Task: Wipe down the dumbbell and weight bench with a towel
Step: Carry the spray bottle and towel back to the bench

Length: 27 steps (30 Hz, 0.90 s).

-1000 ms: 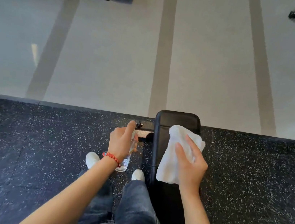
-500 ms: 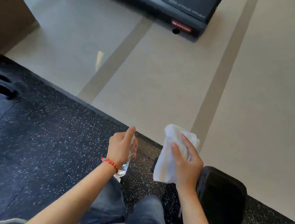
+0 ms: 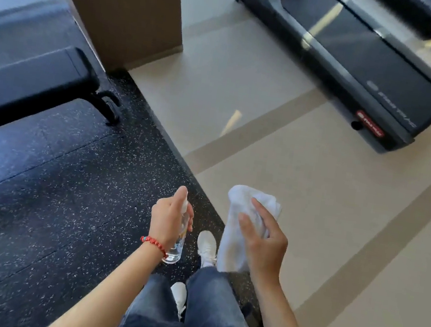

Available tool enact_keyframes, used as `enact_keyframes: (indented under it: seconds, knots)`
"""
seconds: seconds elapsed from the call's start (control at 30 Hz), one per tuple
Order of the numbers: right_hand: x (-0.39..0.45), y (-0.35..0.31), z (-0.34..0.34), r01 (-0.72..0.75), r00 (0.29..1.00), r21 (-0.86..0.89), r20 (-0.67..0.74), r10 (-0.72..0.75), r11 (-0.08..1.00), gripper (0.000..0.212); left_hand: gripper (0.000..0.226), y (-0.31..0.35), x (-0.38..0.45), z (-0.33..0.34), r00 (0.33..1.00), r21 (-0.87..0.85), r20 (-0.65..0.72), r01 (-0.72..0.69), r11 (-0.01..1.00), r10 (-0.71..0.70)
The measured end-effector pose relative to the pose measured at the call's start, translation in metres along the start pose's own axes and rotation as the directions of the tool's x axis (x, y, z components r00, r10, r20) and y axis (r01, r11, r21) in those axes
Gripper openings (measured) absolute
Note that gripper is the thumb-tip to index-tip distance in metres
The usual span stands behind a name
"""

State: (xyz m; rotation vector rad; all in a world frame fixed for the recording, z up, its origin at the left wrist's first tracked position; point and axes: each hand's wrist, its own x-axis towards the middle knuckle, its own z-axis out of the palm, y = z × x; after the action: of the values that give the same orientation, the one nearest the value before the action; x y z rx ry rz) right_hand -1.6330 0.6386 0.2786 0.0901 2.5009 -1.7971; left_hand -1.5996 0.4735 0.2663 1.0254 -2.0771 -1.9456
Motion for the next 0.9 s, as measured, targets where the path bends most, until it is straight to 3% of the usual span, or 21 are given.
enact_keyframes:
  seconds: [0.27, 0.47, 0.9]
  knots:
    - [0.116, -0.037, 0.063, 0.126, 0.956, -0.025, 0.268, -0.115, 0.992, 0.039, 0.056, 0.040, 0.083, -0.017, 0.969, -0.122, -0.244, 0.009, 0.993, -0.038]
    - [0.181, -0.069, 0.107, 0.197, 0.906, -0.019, 0.386, -0.174, 0.980, 0.046, 0.057, 0.059, 0.129, -0.034, 0.912, -0.194, -0.400, 0.011, 0.981, -0.090]
    - [0.232, -0.111, 0.291, 0.205, 0.850, -0.021, 0.500, -0.168, 0.978, 0.058, 0.060, 0.059, 0.260, -0.158, 0.855, -0.254, -0.503, -0.001, 0.967, -0.131]
